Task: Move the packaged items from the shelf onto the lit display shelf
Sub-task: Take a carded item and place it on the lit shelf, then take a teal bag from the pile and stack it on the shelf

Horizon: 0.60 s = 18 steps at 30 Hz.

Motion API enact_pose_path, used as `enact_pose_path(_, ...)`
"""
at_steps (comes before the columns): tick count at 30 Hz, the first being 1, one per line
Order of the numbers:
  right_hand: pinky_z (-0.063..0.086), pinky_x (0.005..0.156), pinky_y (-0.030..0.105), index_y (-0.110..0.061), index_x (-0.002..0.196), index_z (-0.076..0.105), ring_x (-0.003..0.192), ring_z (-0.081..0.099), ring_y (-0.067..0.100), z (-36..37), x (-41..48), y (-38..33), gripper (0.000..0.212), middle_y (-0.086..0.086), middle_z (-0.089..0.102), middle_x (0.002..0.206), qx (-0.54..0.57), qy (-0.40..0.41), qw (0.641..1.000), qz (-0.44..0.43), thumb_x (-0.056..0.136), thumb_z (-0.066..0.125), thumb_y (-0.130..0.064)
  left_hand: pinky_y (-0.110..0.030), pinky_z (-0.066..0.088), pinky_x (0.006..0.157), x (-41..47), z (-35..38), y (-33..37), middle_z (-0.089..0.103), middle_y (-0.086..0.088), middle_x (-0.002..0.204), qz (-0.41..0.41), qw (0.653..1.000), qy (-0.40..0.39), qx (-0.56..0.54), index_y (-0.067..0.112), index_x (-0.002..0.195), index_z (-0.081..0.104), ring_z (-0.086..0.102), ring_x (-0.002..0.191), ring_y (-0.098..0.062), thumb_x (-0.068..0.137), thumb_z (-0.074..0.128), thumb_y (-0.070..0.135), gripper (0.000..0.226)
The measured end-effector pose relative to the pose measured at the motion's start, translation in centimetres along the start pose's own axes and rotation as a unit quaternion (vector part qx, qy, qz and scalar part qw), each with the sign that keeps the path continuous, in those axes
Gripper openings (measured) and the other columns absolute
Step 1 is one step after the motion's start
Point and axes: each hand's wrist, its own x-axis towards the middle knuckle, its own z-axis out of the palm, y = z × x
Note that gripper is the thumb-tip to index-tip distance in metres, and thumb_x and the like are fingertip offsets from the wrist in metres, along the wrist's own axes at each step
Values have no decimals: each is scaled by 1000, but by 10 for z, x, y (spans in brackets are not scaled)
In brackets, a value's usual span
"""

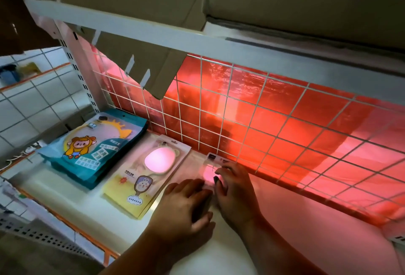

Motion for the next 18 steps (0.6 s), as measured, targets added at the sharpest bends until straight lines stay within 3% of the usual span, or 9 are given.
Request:
enact_pose_path(9, 39, 108, 32, -23, 123, 65, 121, 47, 17, 0, -4, -12, 34, -2, 57, 127, -98, 28, 992, 80, 93, 53, -31, -44, 40, 106, 2, 2, -8, 51, 9, 145, 19, 999, 6, -48, 41, 135, 56, 46, 131, -18, 88, 46, 69, 55)
enact_pose_path(14, 40, 101, 24, -32, 118, 62, 116, 46, 7, -20, -41, -45, 30, -12, 55, 121, -45, 76, 984, 157, 91, 56, -43, -38, 45, 104, -1, -3, -10, 53, 6, 142, 31, 993, 19, -108, 35, 138, 54, 46, 131, -17, 90, 51, 61, 54)
enact_pose_path(18, 45, 101, 28, -22, 116, 63, 112, 53, 13, -74, -59, -65, 33, -3, 61, 117, -84, 147, 977, 134, 85, 57, -29, -42, 50, 99, 11, -37, 27, 58, -4, 143, 54, 980, 48, -185, 27, 140, 57, 56, 126, -25, 90, 53, 55, 58)
